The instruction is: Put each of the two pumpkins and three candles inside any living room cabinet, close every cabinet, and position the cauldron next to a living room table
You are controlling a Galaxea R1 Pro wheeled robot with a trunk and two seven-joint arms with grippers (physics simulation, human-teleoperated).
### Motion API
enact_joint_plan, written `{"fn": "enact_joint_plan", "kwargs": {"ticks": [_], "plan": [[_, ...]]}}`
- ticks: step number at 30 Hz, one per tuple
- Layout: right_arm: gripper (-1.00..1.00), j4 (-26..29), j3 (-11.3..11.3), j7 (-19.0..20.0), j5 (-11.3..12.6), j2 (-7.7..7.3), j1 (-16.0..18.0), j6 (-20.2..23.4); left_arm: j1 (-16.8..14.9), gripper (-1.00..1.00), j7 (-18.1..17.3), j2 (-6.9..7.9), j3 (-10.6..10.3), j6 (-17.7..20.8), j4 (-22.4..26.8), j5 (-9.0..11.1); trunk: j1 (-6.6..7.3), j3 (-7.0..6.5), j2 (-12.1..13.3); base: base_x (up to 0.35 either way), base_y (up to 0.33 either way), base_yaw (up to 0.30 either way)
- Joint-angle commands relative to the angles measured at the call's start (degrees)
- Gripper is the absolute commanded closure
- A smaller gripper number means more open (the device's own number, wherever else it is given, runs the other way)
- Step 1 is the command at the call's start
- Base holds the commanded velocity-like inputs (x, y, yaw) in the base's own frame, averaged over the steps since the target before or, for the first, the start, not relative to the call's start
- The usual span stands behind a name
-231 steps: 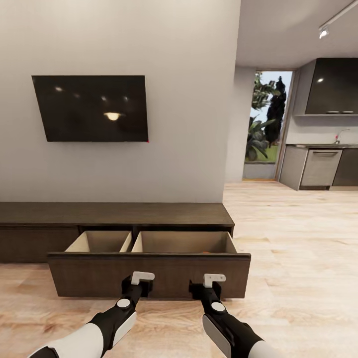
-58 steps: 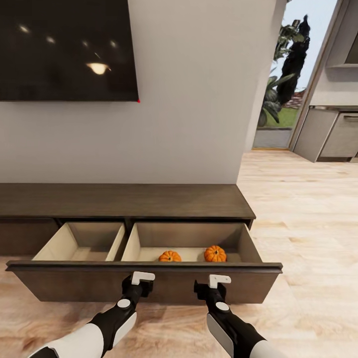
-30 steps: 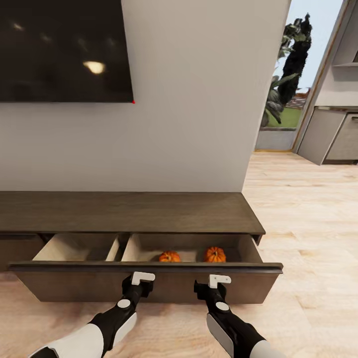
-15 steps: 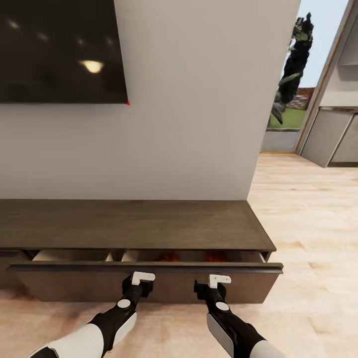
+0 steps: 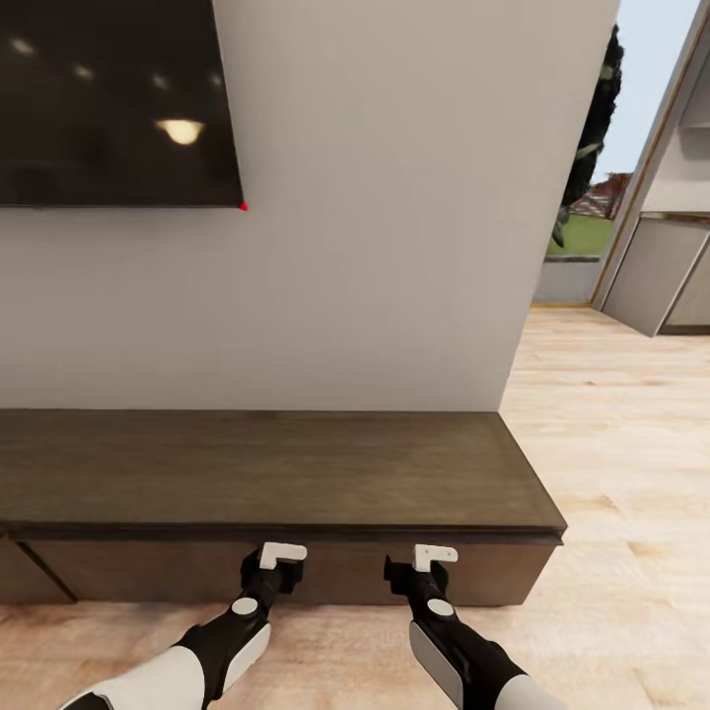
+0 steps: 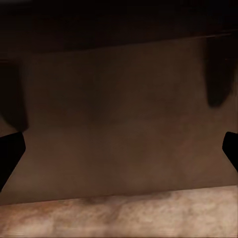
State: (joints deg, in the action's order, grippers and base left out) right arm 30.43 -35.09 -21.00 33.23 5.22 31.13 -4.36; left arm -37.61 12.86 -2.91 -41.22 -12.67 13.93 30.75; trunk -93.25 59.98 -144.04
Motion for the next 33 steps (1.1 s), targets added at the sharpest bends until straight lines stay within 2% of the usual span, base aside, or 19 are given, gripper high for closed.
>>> {"fn": "enact_joint_plan", "kwargs": {"ticks": [1, 8, 33], "plan": [[-1.0, -0.02, -0.46, -0.36, 0.61, -0.04, 0.07, -0.39, -0.63, -1.0, 0.37, 0.01, -0.99, -0.14, 0.05, 0.1, 0.0, 0.04, -0.01, 0.064, 0.0, 0.0], [-1.0, -0.02, -0.47, -0.36, 0.61, -0.03, 0.07, -0.39, -0.63, -1.0, 0.34, 0.01, -1.02, -0.16, 0.05, 0.1, 0.0, 0.04, -0.01, -0.047, 0.0, 0.0], [-1.0, -0.02, -0.43, -0.36, 0.61, -0.03, 0.07, -0.39, -0.63, -1.0, 0.41, 0.01, -1.06, -0.16, 0.05, 0.1, 0.0, 0.04, -0.01, -0.294, 0.0, 0.0]]}}
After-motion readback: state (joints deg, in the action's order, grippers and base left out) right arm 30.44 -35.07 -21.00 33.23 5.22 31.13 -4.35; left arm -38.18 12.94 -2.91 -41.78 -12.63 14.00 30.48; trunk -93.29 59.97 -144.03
